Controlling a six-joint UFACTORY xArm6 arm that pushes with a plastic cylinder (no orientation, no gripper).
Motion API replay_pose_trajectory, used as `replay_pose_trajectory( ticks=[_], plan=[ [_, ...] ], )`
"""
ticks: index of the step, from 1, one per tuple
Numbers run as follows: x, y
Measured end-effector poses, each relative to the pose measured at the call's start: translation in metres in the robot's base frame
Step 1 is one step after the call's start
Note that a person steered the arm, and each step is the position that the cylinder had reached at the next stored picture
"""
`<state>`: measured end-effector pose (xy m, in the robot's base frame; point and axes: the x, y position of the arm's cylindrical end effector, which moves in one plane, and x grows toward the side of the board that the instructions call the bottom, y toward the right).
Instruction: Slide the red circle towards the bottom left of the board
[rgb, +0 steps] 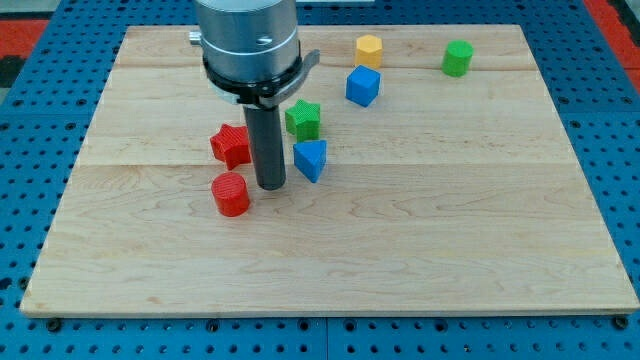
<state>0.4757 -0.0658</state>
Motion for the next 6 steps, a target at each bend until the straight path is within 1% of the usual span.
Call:
replay_pose_trajectory(
  ticks=[1, 2, 3, 4, 5, 6],
  plan=[
    [0.019, -0.045],
    [0.025, -0.068],
    [0.053, -0.105],
    [0.059, -0.120],
    [0.026, -0.036],
    [-0.036, -0.017]
  ],
)
